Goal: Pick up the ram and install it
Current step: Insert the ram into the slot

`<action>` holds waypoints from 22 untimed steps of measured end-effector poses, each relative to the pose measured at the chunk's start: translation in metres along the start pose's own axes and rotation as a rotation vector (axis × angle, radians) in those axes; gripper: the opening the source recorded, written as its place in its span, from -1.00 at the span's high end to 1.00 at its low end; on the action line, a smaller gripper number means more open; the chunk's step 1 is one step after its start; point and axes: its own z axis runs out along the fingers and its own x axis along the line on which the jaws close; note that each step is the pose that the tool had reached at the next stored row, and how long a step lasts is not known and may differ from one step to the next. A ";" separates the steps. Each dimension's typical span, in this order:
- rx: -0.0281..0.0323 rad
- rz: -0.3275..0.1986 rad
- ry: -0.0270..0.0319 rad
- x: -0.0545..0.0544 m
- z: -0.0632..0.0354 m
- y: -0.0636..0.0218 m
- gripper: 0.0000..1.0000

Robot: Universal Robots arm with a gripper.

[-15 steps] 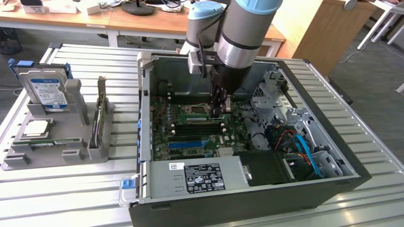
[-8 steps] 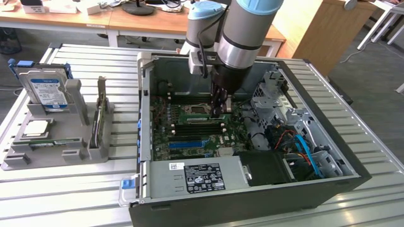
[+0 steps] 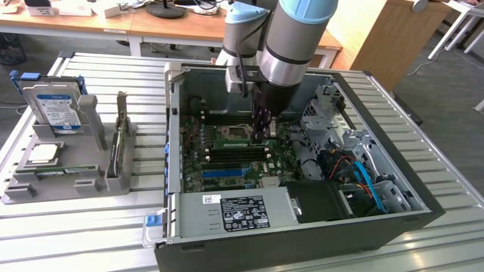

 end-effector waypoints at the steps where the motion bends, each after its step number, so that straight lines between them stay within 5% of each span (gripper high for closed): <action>1: 0.0000 0.000 0.0000 0.000 0.0011 0.0000 0.76; 22: -0.0001 0.000 0.0002 0.001 0.0144 -0.0002 0.76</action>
